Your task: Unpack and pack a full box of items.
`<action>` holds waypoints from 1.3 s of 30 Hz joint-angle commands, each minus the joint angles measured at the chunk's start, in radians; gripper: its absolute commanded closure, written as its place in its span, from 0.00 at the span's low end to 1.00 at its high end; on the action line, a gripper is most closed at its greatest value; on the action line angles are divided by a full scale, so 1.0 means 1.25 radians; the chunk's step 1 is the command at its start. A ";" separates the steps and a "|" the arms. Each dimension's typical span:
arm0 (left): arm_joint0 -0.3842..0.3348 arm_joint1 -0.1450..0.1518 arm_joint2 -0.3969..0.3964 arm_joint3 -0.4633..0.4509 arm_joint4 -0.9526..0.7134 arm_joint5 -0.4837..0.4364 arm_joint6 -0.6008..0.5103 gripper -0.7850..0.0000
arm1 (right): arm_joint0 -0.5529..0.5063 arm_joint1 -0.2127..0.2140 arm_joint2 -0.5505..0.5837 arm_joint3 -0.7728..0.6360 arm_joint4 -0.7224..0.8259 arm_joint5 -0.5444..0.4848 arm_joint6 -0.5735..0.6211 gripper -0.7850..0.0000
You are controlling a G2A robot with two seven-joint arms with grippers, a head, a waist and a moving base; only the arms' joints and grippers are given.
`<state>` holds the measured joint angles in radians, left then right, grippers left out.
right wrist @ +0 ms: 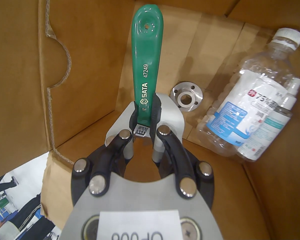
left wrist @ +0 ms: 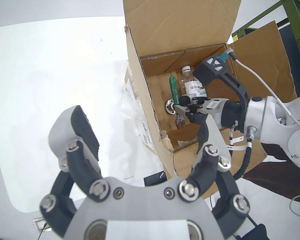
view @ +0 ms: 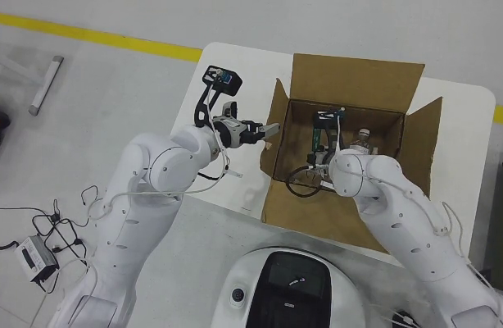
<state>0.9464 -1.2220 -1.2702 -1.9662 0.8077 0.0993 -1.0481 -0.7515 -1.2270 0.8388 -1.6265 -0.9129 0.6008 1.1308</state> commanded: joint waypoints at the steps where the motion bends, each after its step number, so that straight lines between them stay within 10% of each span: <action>1: 0.000 0.000 0.000 0.000 0.000 0.000 0.000 0.00 | 0.001 -0.004 -0.004 0.013 0.004 0.002 -0.002 0.10; 16: 0.000 0.000 0.000 0.000 0.000 0.000 0.000 0.00 | -0.021 -0.004 0.081 -0.087 0.043 -0.033 0.015 0.02; 20: 0.000 0.000 0.000 0.000 0.000 0.000 0.000 0.00 | -0.057 0.017 0.183 -0.225 0.040 -0.082 0.037 1.00; 39: 0.000 0.000 0.000 0.000 0.000 0.000 0.000 0.00 | -0.417 0.078 0.810 -0.503 0.274 -0.503 -0.075 1.00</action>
<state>0.9464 -1.2220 -1.2702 -1.9662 0.8077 0.0993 -1.0481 -1.2414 -1.1310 1.7967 -2.2540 -0.6026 -0.0043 1.0500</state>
